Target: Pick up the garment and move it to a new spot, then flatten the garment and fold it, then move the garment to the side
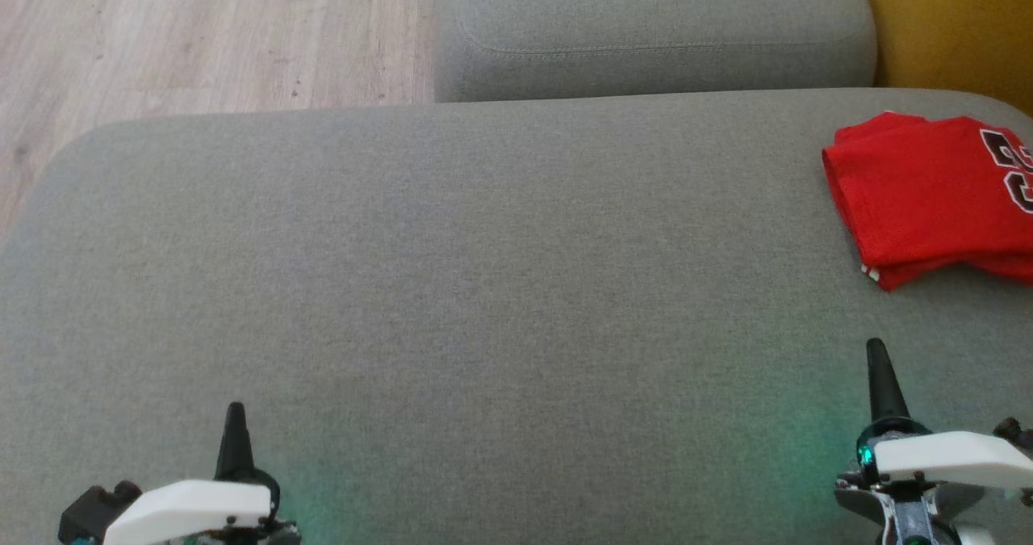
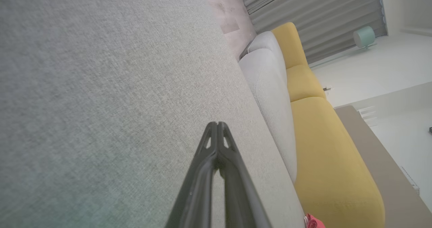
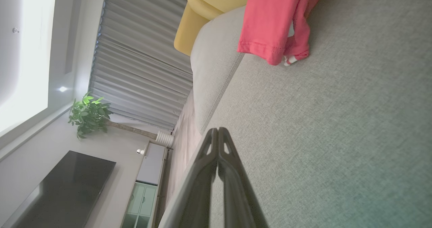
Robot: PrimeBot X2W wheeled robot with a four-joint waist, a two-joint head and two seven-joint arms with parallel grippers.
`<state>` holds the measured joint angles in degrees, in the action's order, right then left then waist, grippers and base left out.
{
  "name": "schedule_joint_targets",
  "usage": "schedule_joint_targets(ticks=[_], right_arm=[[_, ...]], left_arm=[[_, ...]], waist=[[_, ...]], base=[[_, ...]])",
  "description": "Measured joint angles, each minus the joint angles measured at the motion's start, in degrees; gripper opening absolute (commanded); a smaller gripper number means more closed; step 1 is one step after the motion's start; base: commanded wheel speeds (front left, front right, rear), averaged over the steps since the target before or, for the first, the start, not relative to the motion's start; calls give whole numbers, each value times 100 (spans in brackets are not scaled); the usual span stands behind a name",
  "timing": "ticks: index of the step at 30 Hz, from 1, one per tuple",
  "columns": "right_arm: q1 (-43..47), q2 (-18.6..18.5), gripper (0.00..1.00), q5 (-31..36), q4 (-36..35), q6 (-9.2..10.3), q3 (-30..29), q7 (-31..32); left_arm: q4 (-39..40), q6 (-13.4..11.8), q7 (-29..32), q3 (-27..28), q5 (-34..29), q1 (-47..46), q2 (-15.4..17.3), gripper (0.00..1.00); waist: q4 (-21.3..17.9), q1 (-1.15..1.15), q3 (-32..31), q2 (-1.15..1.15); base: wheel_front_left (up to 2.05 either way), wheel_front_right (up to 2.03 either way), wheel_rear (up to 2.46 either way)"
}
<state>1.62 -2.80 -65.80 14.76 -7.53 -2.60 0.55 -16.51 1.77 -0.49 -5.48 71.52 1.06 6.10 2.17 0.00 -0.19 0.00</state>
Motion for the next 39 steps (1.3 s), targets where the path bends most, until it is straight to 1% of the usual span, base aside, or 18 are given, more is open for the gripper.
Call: schedule_joint_targets(ticks=[12, 17, 20, 25, 28, 32, 39], right_arm=[[-136, -2, 0, -773, 33, 0, -113, 126], [-165, -3, 0, -1104, 41, 0, -144, 177], [-207, -3, 0, -1293, 52, 0, -164, 207], [-249, -3, 0, -1613, 57, 0, -190, 250], [-254, -3, 0, -1814, 66, 0, -212, 288], [-337, -3, 0, -2130, 81, 0, -270, 324], [-461, -5, 0, -2584, 84, 0, -325, 401]], left_arm=[[9, 137, 193, 232, 591, -130, -107, 0], [9, 232, 252, 379, 837, -170, -131, 0], [18, 237, 304, 417, 978, -228, -144, 0], [23, 333, 390, 563, 1227, -236, -180, 0], [24, 338, 410, 597, 1368, -252, -203, 0], [31, 422, 504, 746, 1627, -336, -252, 0], [34, 487, 605, 914, 1970, -361, -313, 0]], waist=[[-63, 0, 11, 0], [-89, 0, 15, 0], [-105, 0, 18, 0], [-131, 0, 22, 0], [-147, 0, 25, 0], [-173, 0, 29, 0], [-210, -1, 35, 0]], base=[[0, 0, 0], [0, 0, 0], [0, 0, 0], [0, 0, 0], [0, 0, 0], [0, 0, 0], [0, 0, 0]])
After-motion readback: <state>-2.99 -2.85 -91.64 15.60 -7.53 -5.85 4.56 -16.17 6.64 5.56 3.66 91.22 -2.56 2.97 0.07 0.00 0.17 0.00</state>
